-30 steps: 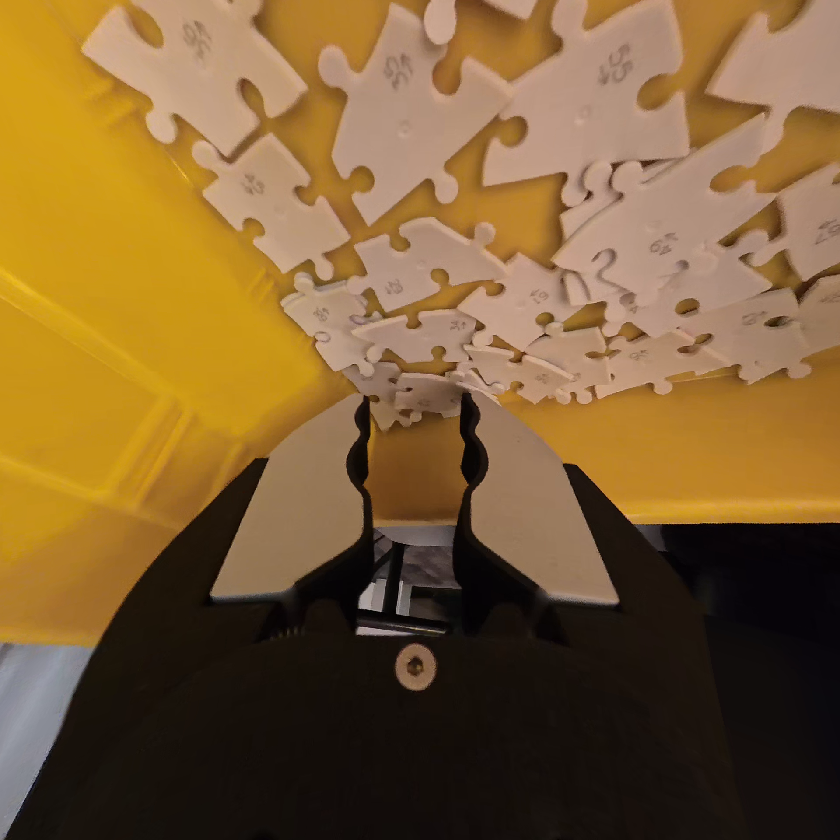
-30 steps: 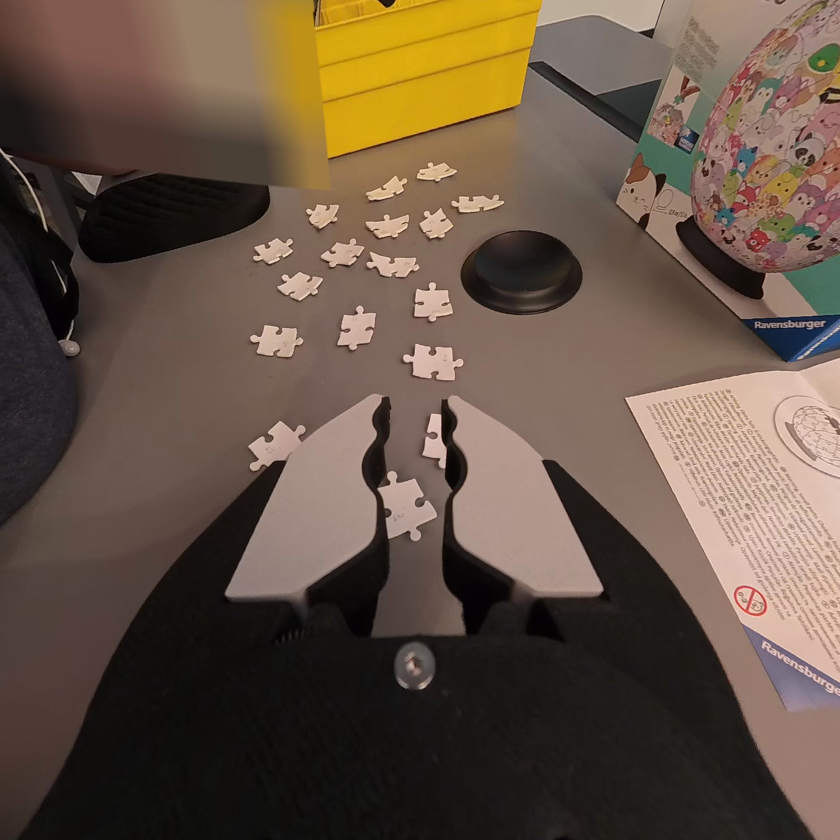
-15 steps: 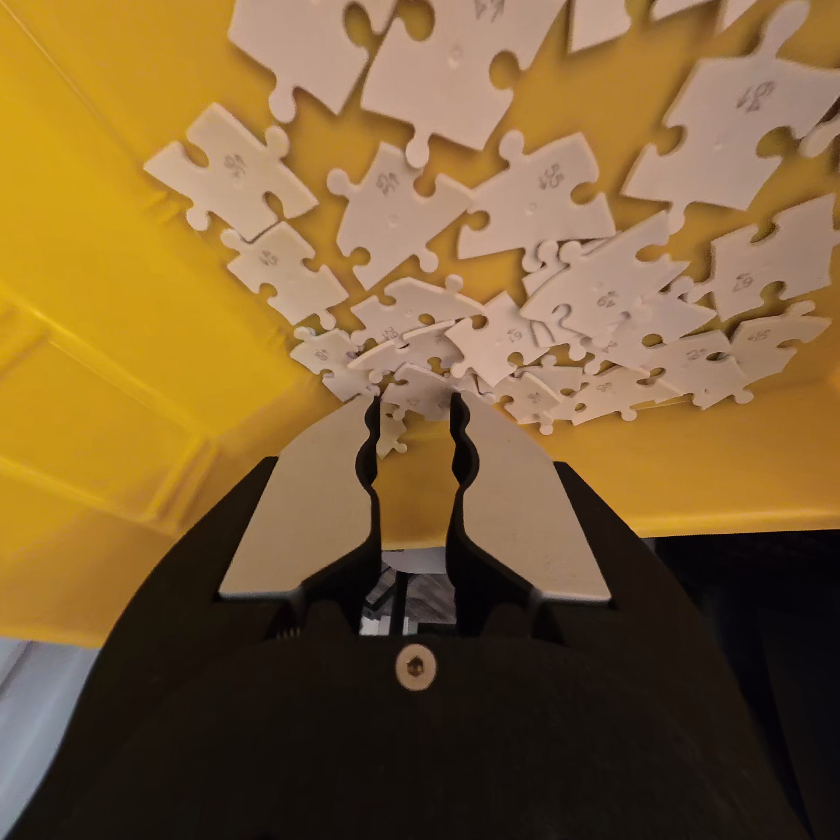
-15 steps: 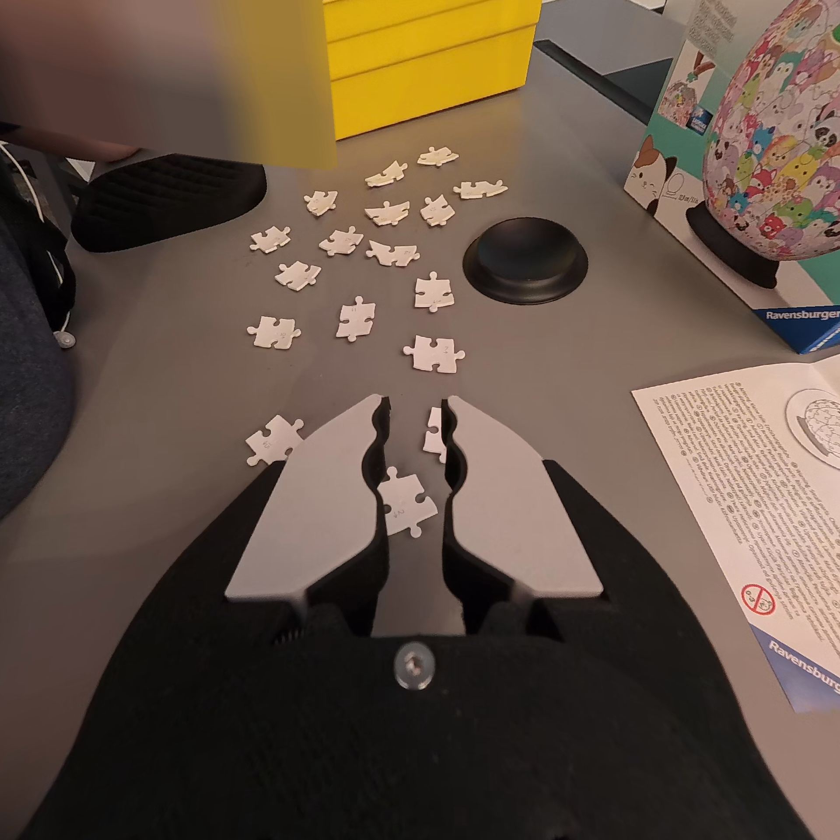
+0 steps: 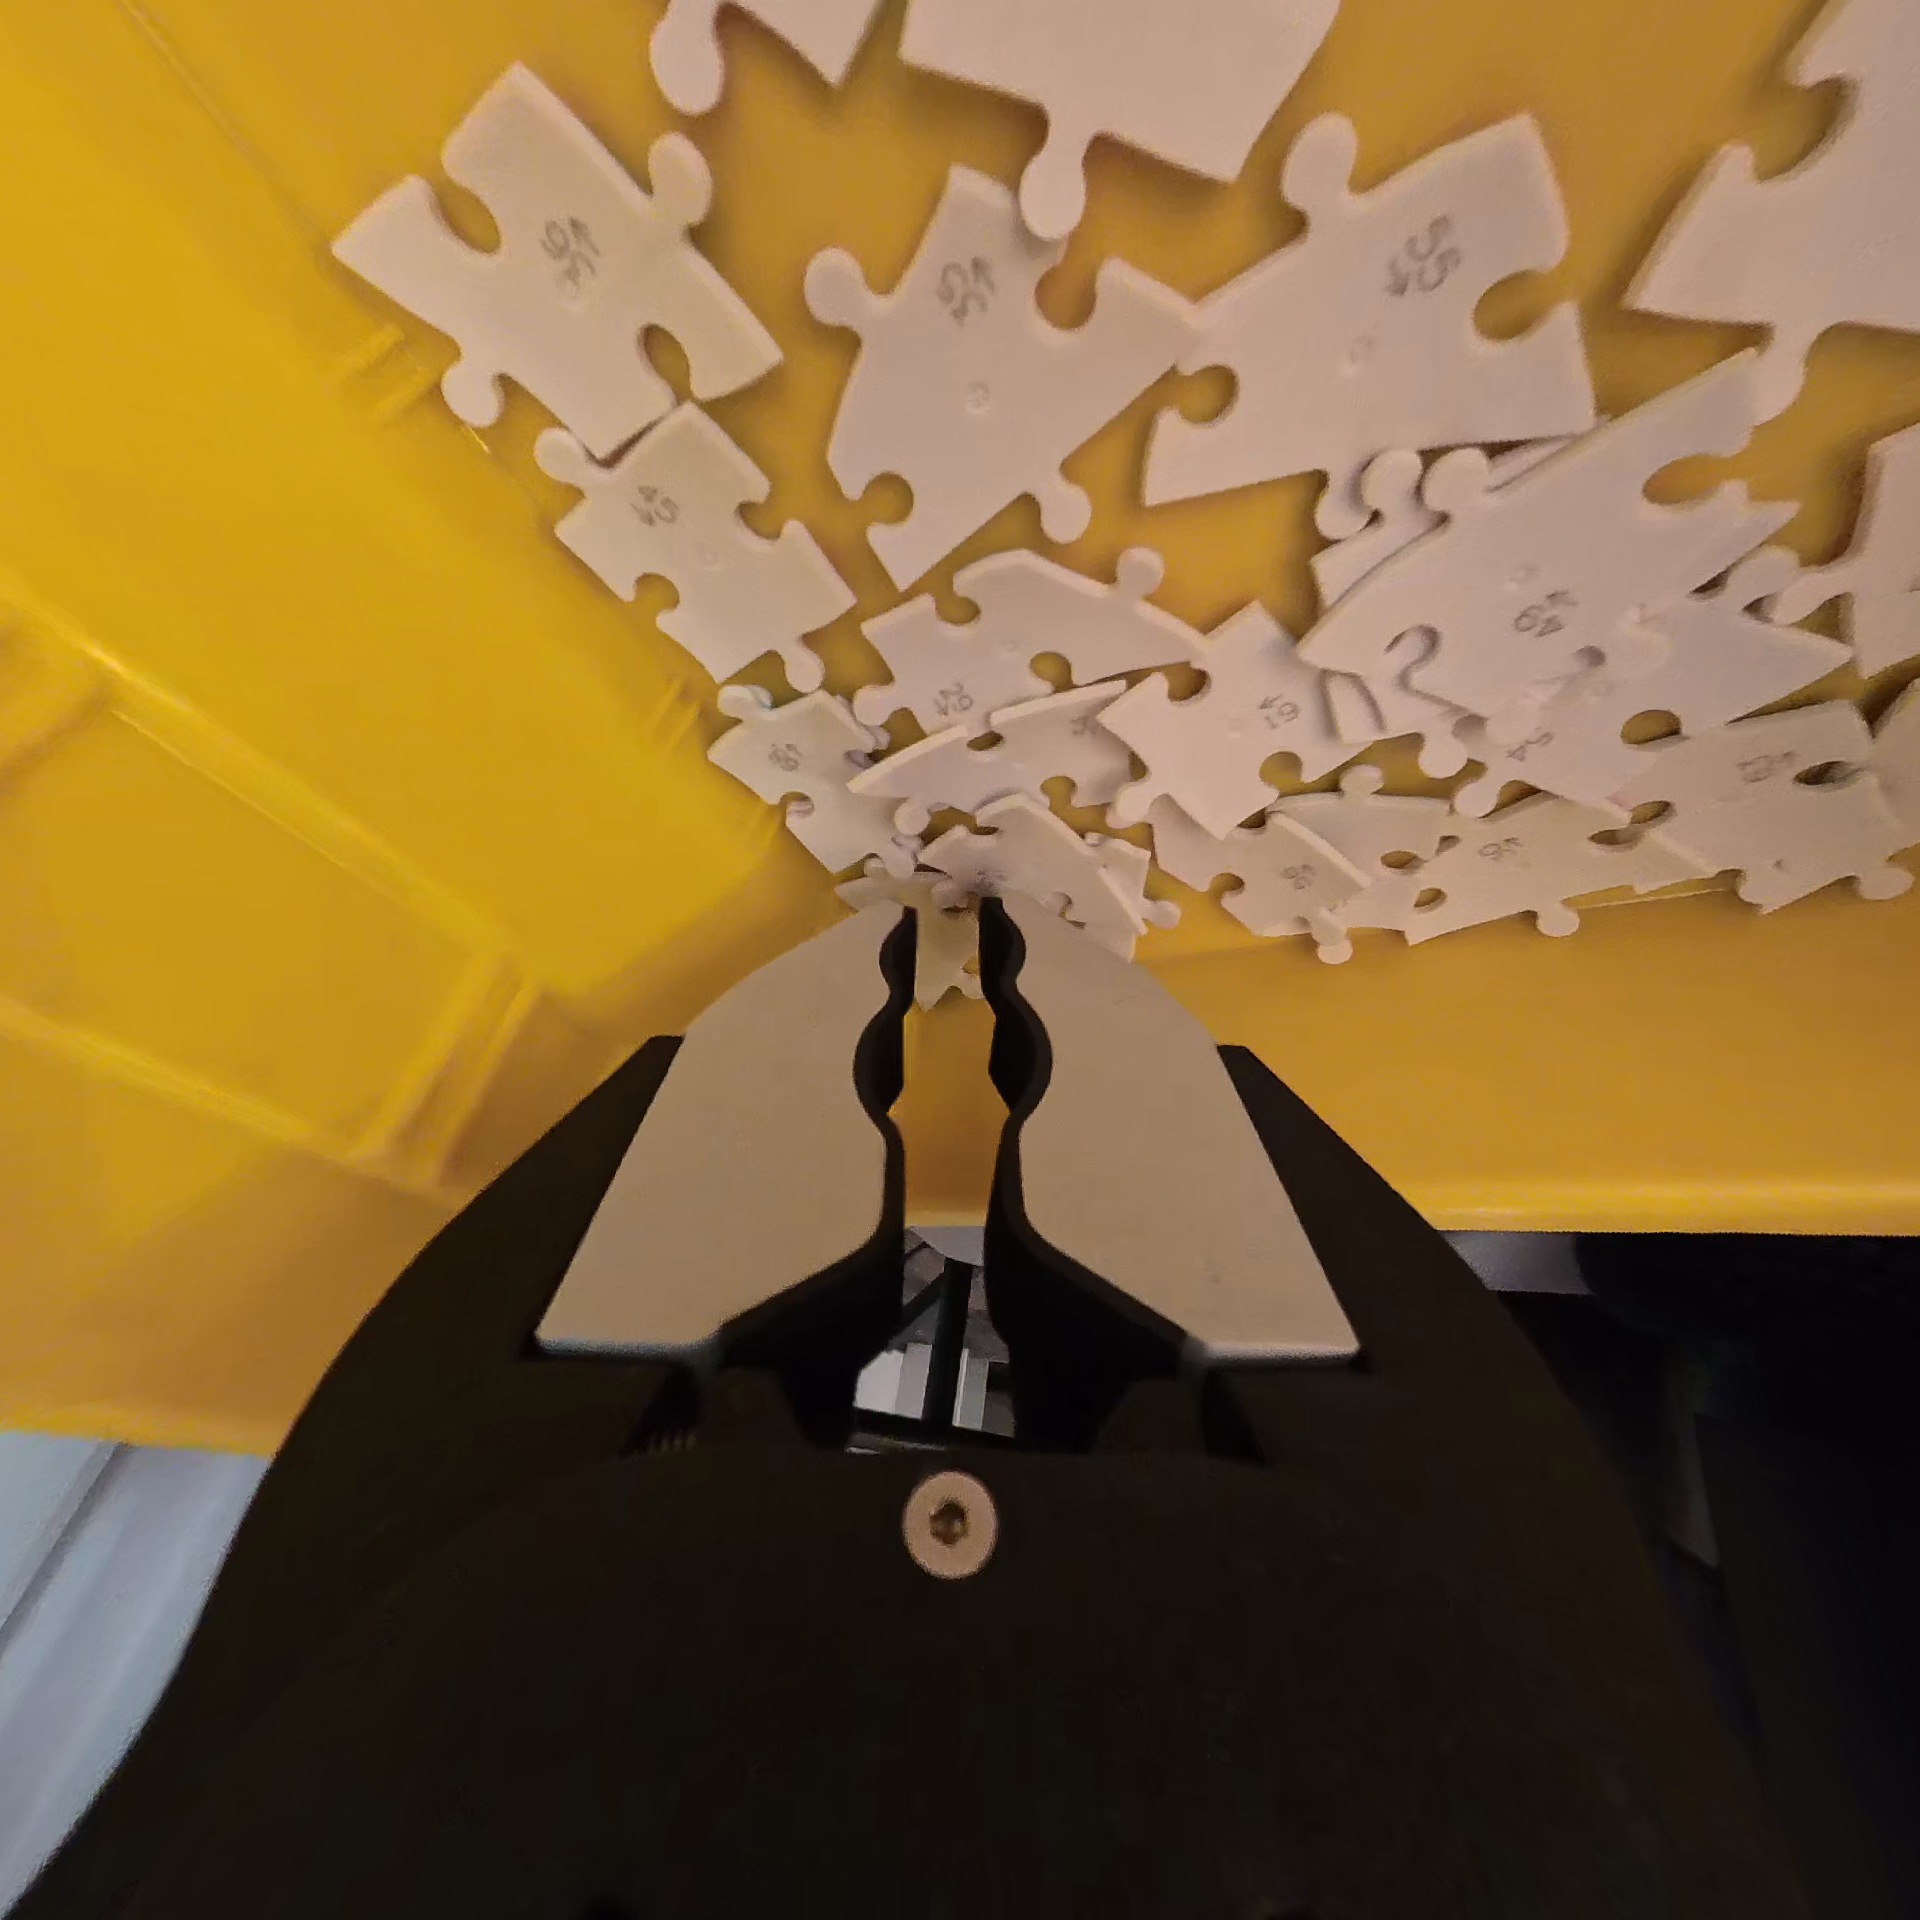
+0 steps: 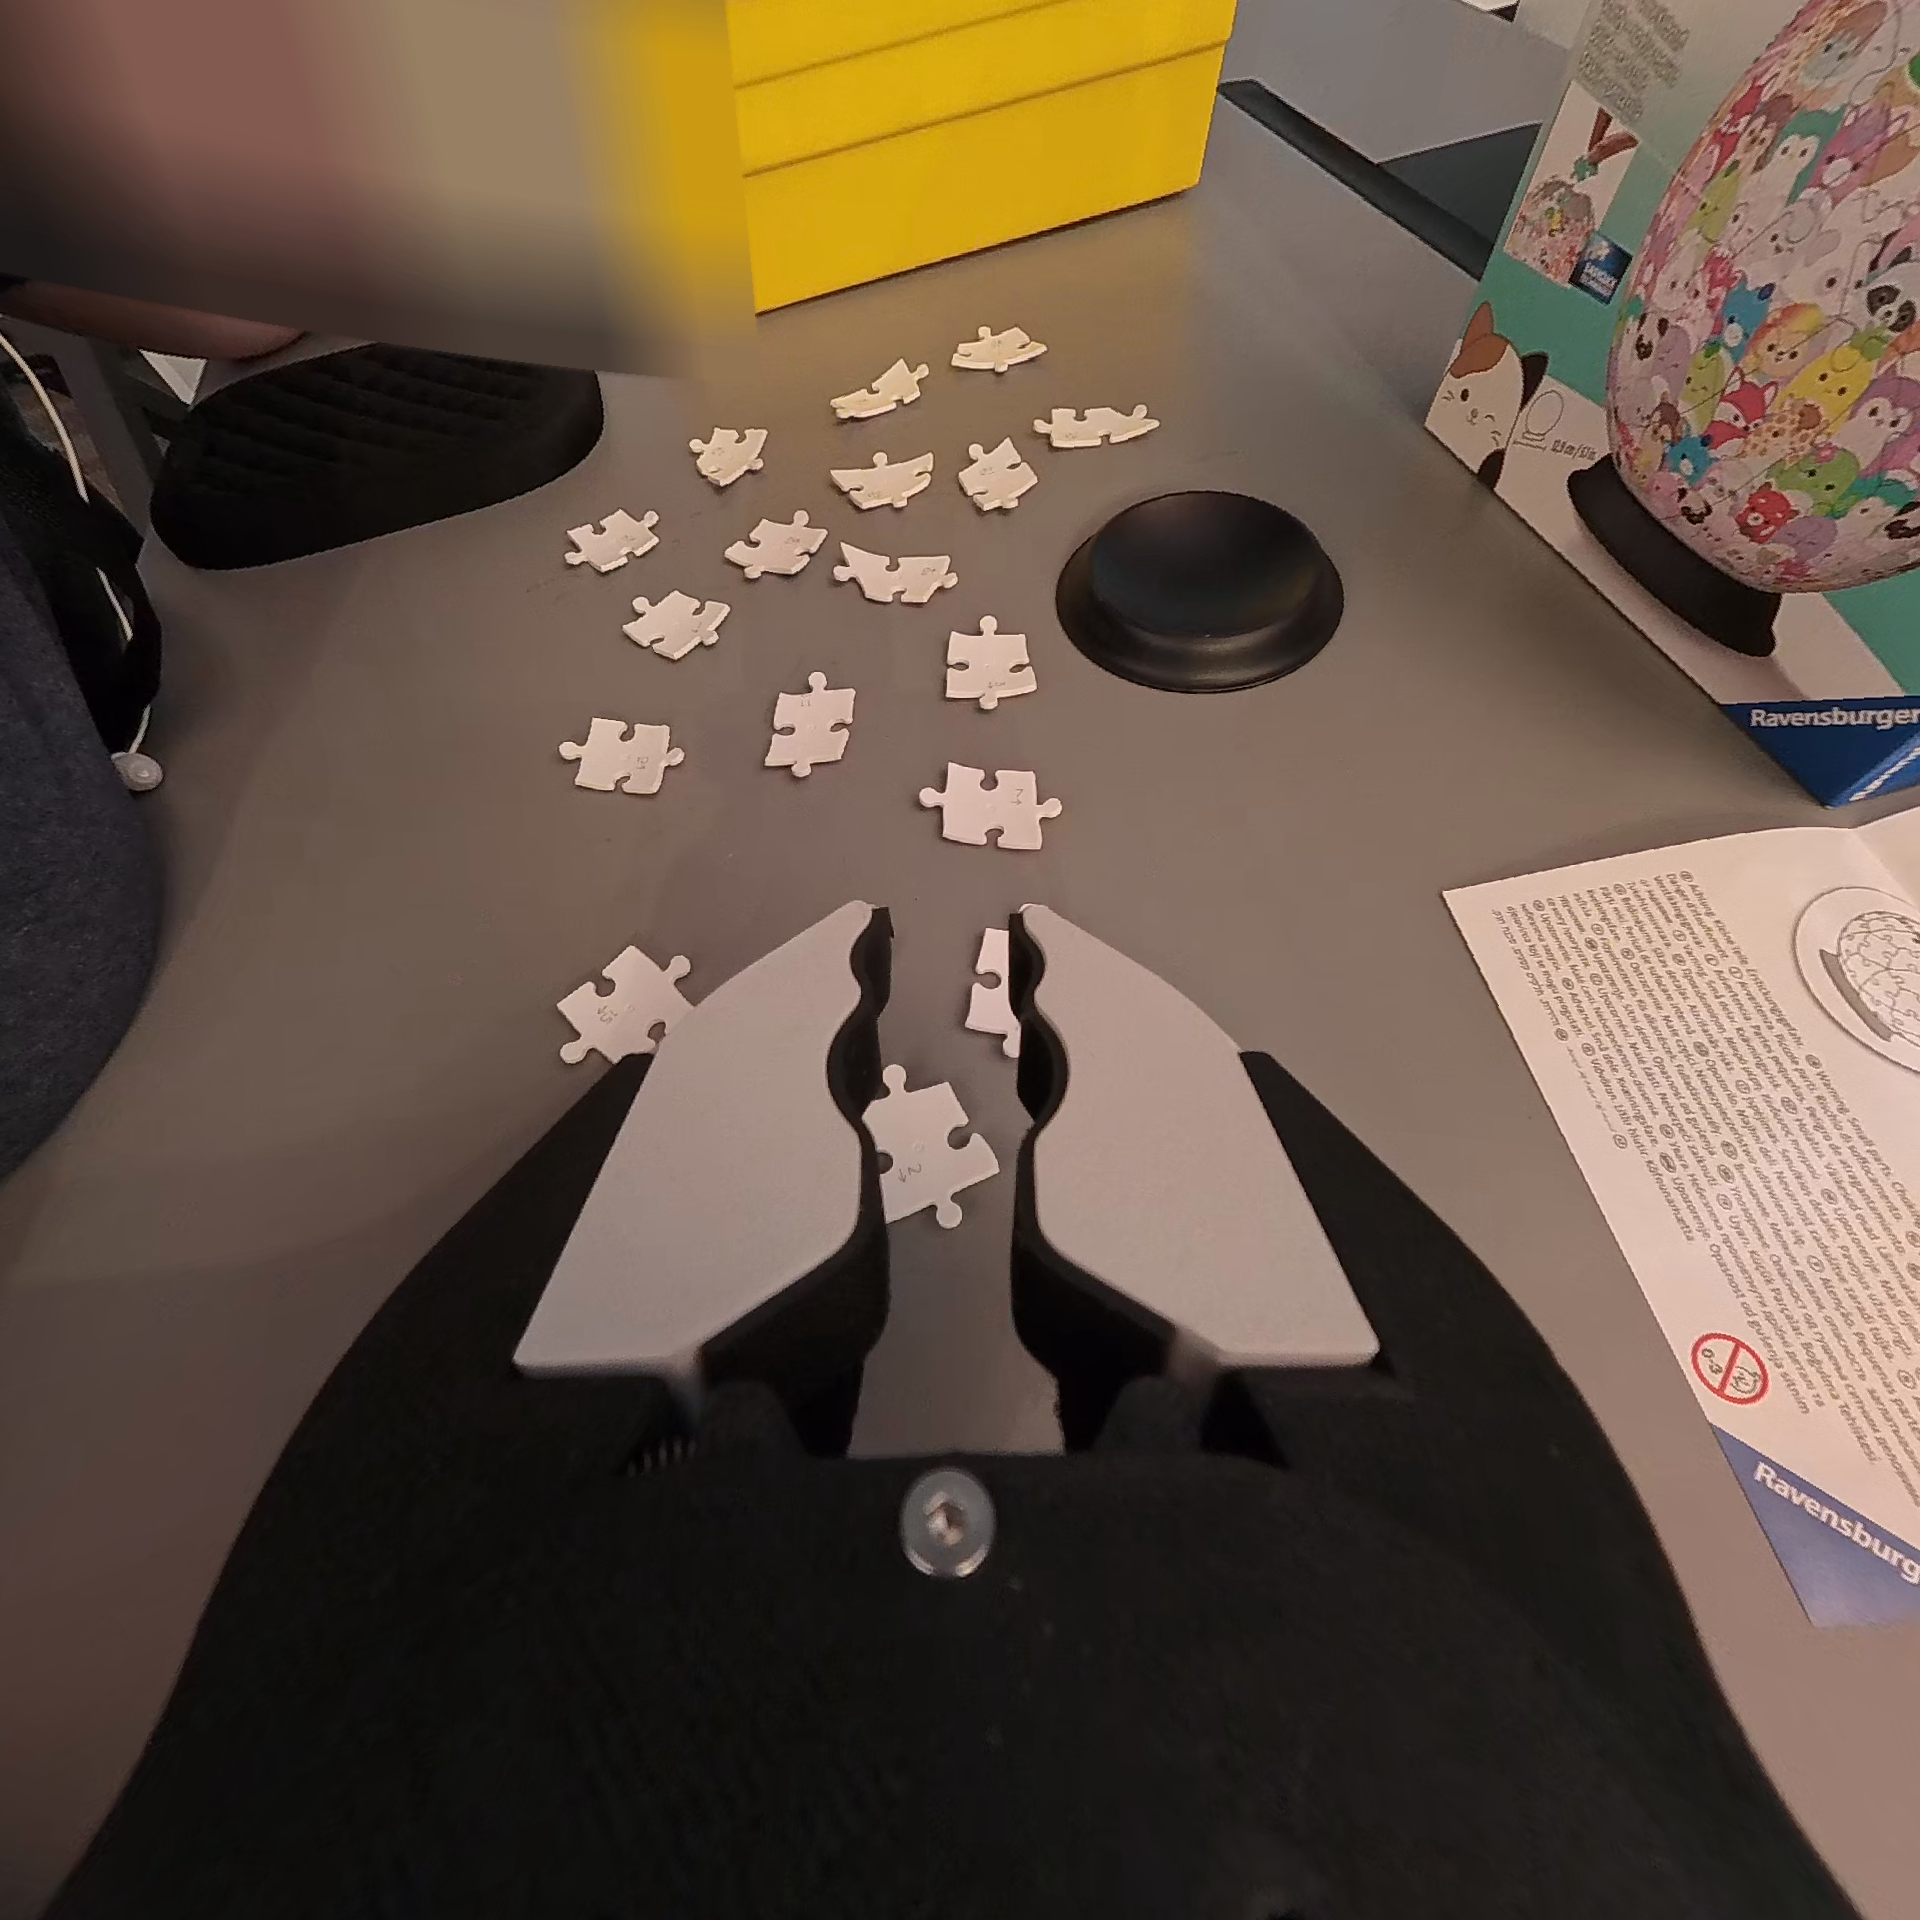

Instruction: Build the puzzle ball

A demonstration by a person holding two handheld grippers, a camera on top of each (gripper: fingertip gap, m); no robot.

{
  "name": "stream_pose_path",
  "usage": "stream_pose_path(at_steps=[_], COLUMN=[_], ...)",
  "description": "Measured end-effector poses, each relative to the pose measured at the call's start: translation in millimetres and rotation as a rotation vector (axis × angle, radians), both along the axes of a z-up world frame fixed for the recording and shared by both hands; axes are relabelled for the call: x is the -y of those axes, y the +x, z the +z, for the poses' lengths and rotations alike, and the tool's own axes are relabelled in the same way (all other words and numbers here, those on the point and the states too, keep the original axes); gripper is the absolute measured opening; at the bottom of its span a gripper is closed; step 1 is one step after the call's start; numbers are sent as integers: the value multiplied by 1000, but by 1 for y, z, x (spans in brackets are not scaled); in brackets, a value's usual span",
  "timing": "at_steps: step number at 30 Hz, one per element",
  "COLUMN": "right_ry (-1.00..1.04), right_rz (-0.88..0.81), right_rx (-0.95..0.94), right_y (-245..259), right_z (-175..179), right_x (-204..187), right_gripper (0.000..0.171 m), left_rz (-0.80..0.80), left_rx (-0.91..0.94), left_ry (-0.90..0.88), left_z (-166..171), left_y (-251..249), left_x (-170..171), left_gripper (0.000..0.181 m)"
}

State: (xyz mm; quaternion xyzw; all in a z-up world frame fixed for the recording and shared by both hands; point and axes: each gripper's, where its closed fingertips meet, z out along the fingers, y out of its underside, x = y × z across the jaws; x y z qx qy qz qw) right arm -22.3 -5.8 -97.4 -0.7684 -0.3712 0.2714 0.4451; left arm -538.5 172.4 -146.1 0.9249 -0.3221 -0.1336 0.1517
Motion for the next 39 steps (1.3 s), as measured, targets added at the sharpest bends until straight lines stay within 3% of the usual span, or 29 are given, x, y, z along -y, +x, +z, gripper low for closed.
stream_pose_path(at_steps=[12,29,39], right_ry=[-9,-13,-13], right_rz=[-1,0,-2], right_rx=[17,21,22], right_y=[0,0,0], right_z=[-3,-4,-4], right_x=[0,0,0], right_gripper=[22,22,22], left_rz=[84,53,35], left_rx=[148,145,150], left_ry=[14,88,136], left_z=[-2,9,17], left_y=[23,18,19], left_x=[-3,-13,-18], left_gripper=[25,4,2])
